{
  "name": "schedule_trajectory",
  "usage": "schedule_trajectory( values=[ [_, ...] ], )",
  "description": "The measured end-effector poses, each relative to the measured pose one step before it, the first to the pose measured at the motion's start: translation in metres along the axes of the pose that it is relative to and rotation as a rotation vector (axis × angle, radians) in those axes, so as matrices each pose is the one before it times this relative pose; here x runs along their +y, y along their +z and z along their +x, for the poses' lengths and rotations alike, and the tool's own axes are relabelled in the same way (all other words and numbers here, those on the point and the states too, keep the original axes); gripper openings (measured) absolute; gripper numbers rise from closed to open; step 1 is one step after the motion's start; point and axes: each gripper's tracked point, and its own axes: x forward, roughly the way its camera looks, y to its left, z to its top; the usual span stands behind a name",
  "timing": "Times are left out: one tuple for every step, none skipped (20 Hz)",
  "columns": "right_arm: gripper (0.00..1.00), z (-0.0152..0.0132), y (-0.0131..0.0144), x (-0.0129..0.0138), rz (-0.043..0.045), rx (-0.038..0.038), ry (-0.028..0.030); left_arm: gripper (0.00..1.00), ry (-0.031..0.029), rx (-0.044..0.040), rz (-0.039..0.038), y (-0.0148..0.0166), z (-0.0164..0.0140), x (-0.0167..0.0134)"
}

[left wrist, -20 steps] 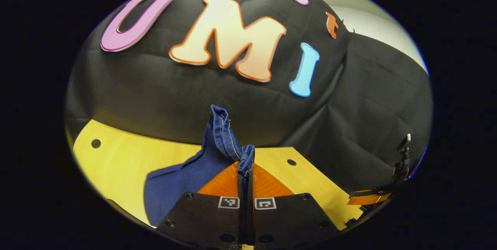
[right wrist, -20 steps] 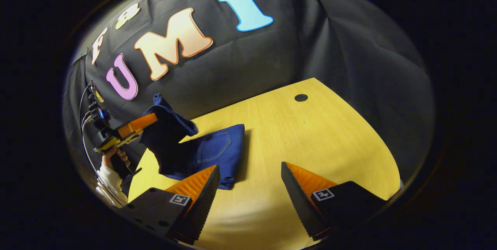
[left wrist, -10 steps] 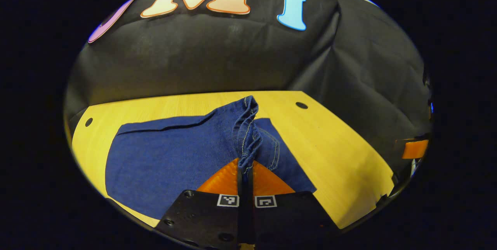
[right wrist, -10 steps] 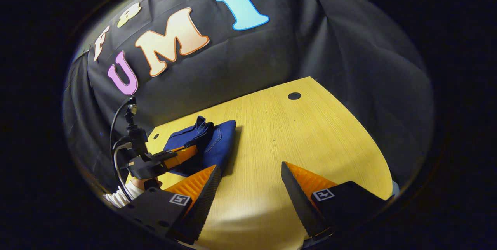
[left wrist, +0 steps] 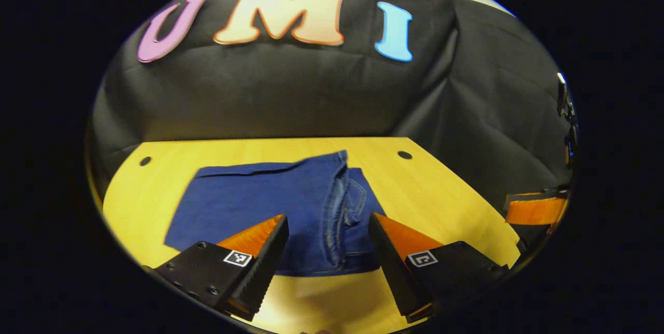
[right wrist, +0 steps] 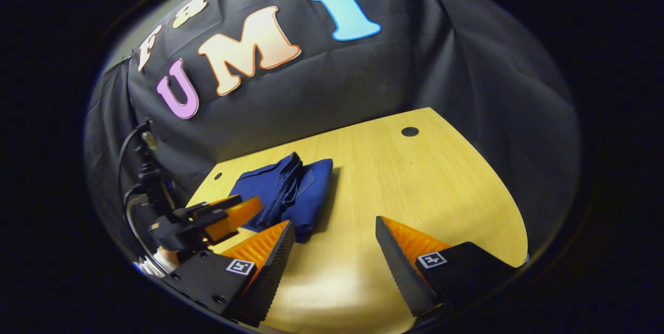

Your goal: Grasp the waist and the cuffs of the jeans and fold them to make the two legs overlap; first hold the waist and fold one-third of the jeans toward the cuffs, then hold the cuffs and fold the remaining one-third in the same direction to finish folding.

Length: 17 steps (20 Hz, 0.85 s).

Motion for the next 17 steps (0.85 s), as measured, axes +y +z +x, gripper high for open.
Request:
schedule_trajectory(
  values=[
    [0.98,-0.00182,0.00079,0.0125,-0.01473,-0.01277,0.00484,0.93,0.03304,-0.00712,0.00161,0.00411,-0.01908,0.01421],
    [0.92,-0.00264,0.00179,0.01322,-0.01012,-0.01687,0.00297,0.92,0.02738,-0.00414,0.00245,0.00335,-0.017,0.01424],
    [0.98,-0.0017,0.00216,0.01447,-0.00277,-0.01493,0.00627,0.92,0.0202,-0.00712,-0.00294,0.00241,-0.01601,0.01297],
    [0.98,-0.00242,0.00134,0.01499,0.00206,-0.01603,0.00817,0.92,0.00706,0.00081,0.00151,0.0011,-0.01393,0.01022],
    [0.98,-0.00192,0.00312,0.01422,0.00476,-0.01854,0.01016,0.93,0.00927,-0.00235,0.00566,0.00024,-0.01285,0.0104],
    [0.98,-0.00071,0.00295,0.01285,0.00784,-0.01797,0.00647,0.92,0.01538,-0.00586,0.00837,0.00207,-0.0118,0.01145],
    [0.98,-0.00117,0.00401,0.01147,0.00407,-0.01431,0.00723,0.92,0.01852,-0.00922,0.00487,0.00217,-0.0105,0.01203],
    [0.98,-0.00126,0.0023,0.0097,-0.0032,-0.01232,0.00218,0.93,0.00904,-0.01031,-0.00083,0.0017,-0.00871,0.00856],
    [0.98,-0.00118,0.00422,0.00716,-0.0083,-0.01455,-0.00036,0.93,-0.00656,-0.01502,-0.00883,0.00122,-0.00763,0.00284],
    [0.98,-0.00199,0.00381,0.00648,-0.01054,-0.0167,-0.00278,0.93,-0.00998,-0.01048,-0.01444,0.00102,-0.0067,0.00235],
    [0.98,-0.00248,0.00302,0.00463,-0.0103,-0.0104,-0.00631,0.92,-0.00825,-0.00144,-0.01525,-0.00055,-0.00542,0.0037],
    [0.98,-0.00463,0.0003,0.00414,-0.00776,-0.00595,-0.00524,0.92,-0.00783,0.00594,-0.01227,-0.00253,-0.00425,0.00199],
    [0.98,-0.00395,0.00053,0.00293,-0.00524,-0.00312,-0.00415,0.93,-0.00707,-0.00101,-0.00799,-0.00129,-0.00336,0.00204],
    [0.98,-0.0036,0.00096,0.00225,-0.00433,-0.00676,-0.00739,0.93,-0.00835,-0.00269,0.00005,-0.00026,-0.00112,0.0011],
    [0.98,-0.00482,0.00251,0.00021,-0.0071,-0.01037,-0.01028,0.93,-0.00722,-0.0022,0.0055,-0.0009,-0.00036,0.00192],
    [0.98,-0.00391,0.00078,0.00008,-0.00983,-0.00761,-0.01185,0.93,-0.00871,0.00042,0.00704,0.00034,0.00218,0.00093],
    [0.98,-0.00448,0.00145,-0.00156,-0.01032,-0.00684,-0.01497,0.93,-0.00786,0.00209,0.00389,-0.00071,0.00204,-0.00004]
  ],
)
